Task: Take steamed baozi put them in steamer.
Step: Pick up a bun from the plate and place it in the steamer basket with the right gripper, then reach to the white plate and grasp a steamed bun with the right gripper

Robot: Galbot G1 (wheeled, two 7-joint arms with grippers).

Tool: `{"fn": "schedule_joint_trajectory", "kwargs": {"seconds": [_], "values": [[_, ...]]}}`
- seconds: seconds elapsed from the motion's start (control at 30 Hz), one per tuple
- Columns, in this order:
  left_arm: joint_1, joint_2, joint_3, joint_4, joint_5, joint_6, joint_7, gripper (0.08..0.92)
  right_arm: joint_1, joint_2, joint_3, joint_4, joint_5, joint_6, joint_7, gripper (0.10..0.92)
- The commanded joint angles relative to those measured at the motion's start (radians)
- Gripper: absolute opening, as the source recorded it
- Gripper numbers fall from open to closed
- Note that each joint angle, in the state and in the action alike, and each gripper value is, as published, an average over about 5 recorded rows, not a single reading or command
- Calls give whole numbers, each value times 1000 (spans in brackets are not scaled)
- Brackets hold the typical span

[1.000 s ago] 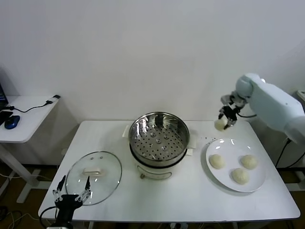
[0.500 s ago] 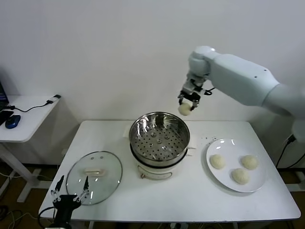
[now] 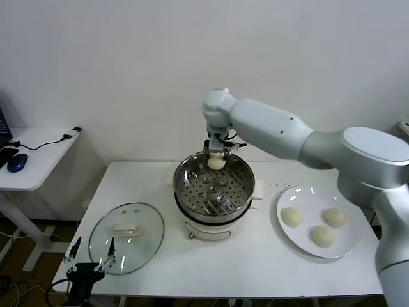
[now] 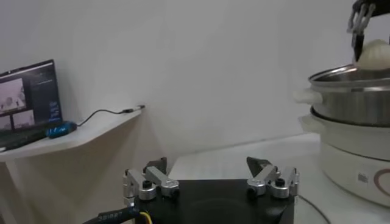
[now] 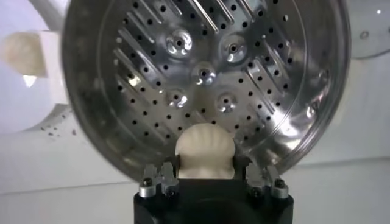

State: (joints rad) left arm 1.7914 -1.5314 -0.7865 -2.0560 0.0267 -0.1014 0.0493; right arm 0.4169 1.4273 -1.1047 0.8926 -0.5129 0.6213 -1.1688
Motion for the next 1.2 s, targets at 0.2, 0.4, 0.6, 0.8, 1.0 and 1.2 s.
{"fn": "schedule_joint_trajectory", "kwargs": {"seconds": [0.2, 0.4, 0.6, 0.8, 1.0, 1.2], "values": [[-3, -1, 8, 11, 2, -2, -1, 823, -102, 68, 38, -115, -104, 33, 27, 627], [-3, -2, 12, 9, 4, -2, -2, 823, -85, 51, 45, -91, -73, 21, 28, 780], [7, 1, 22, -19, -23, 15, -15, 823, 0, -35, 77, 22, -3, 15, -35, 822], [5, 3, 37, -44, -20, 28, -11, 823, 189, -226, -38, 177, 358, -145, -99, 823], [2, 12, 42, -49, -10, 30, -6, 823, 404, -464, -336, 285, 790, -509, 90, 823], [3, 8, 25, -63, -17, 21, 21, 823, 375, -691, -367, 345, 927, -803, 142, 823]]}}
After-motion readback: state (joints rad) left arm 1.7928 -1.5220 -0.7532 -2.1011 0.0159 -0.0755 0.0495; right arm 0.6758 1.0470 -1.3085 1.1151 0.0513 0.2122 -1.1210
